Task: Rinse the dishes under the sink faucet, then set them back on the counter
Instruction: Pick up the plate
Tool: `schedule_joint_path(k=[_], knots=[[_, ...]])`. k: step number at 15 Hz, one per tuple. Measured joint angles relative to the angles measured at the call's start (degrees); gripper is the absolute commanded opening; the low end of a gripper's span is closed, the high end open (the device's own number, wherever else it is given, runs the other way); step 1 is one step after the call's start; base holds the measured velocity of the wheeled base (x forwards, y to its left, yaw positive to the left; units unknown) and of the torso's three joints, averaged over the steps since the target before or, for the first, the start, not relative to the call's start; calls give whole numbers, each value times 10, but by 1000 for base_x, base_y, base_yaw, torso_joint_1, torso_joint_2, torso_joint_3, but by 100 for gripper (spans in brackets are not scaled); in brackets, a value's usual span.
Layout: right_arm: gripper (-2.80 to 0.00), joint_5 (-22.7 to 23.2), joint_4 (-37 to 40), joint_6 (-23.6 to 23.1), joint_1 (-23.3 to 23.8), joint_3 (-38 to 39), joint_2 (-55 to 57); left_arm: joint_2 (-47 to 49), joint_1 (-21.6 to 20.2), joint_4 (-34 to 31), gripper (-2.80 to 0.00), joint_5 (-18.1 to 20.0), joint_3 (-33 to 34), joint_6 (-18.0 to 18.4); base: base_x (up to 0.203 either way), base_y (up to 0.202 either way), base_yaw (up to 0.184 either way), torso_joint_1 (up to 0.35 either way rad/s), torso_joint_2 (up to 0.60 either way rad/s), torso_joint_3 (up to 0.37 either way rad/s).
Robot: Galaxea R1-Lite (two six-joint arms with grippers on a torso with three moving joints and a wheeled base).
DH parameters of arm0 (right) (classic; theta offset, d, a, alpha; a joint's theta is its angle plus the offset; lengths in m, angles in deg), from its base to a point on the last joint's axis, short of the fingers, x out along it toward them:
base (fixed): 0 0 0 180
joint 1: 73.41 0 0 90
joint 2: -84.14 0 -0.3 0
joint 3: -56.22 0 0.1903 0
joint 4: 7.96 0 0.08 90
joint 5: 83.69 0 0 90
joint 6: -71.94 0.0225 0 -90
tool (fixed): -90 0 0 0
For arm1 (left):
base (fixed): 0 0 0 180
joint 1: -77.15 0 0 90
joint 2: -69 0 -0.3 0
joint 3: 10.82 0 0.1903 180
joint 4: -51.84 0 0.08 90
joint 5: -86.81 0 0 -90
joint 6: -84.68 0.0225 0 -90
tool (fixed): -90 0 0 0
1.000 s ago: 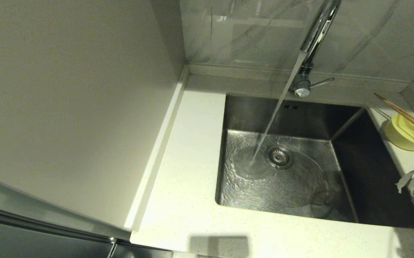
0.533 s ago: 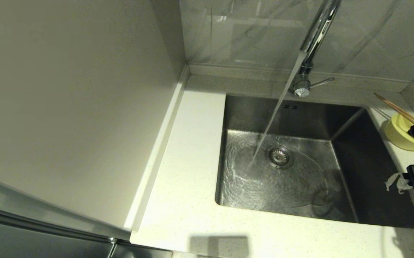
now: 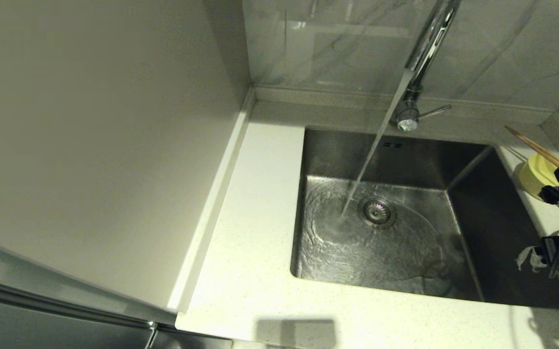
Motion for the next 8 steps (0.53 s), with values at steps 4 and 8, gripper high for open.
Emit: schedule_joint_path(k=[4, 8], knots=[[0, 0, -13, -2, 7, 11, 8, 0, 0, 0, -280, 0, 0, 0, 0, 0, 0, 0, 0, 0], [-280, -1, -22, -6, 12, 11, 15, 0, 0, 0, -280, 0, 0, 0, 0, 0, 0, 0, 0, 0]])
